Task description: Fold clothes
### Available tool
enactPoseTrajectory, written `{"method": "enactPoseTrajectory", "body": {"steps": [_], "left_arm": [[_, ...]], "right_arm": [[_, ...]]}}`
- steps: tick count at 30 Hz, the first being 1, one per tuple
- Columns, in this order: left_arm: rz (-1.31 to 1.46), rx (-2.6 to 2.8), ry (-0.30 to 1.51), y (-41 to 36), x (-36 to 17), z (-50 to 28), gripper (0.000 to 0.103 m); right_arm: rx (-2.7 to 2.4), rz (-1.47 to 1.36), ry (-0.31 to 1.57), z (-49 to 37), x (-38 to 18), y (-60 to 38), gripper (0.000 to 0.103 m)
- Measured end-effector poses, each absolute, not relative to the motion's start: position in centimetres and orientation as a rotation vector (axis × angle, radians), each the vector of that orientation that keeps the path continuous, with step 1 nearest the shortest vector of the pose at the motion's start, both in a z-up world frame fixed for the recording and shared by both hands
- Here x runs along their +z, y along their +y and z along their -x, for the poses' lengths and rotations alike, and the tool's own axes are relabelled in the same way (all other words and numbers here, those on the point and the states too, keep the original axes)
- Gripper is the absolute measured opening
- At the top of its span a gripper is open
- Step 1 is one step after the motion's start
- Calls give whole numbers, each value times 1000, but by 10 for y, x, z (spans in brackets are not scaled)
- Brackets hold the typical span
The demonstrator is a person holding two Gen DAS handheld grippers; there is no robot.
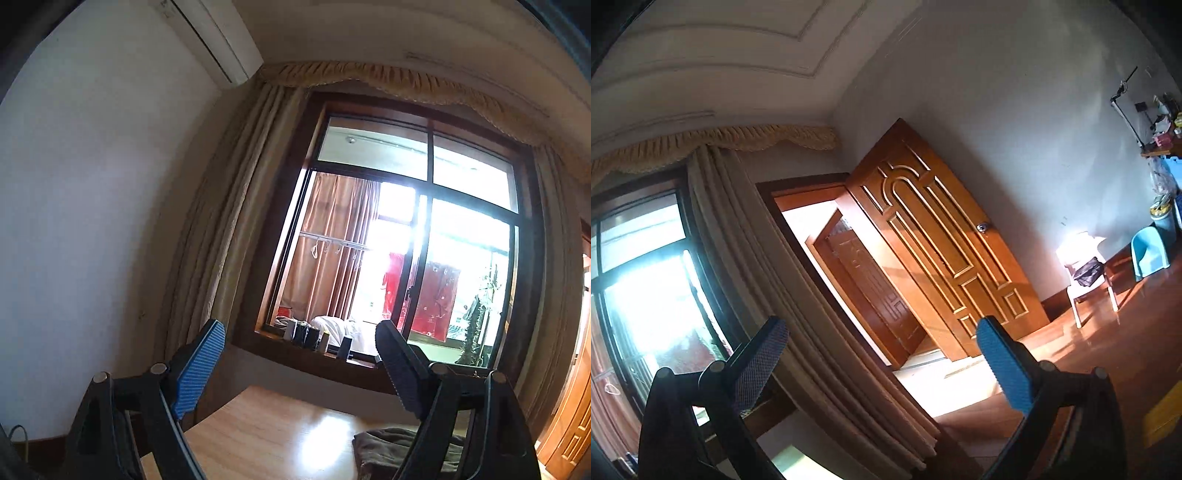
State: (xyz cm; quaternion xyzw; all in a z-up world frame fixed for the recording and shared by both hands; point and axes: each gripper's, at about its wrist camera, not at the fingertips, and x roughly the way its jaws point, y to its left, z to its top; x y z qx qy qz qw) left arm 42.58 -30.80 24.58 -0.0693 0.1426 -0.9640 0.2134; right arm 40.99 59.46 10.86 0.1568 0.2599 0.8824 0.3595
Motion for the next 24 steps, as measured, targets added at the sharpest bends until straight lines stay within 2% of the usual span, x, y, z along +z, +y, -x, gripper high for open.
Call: {"method": "enactPoseTrajectory", "body": {"steps": [6, 14, 19, 24], "left_arm": [[143, -2604, 422, -332, 246, -423, 86], [159, -2529, 409, -360, 270, -438, 86], [14, -2545, 391, -368, 257, -404, 86], [58, -2536, 363, -363, 260, -397, 86]], "right_arm": [[2122, -344, 746, -415, 87, 631, 102], [2018, -208, 696, -409, 81, 666, 102], [1991, -139, 622, -400, 81, 673, 102], [1968, -185, 709, -406, 89, 679, 102]]}}
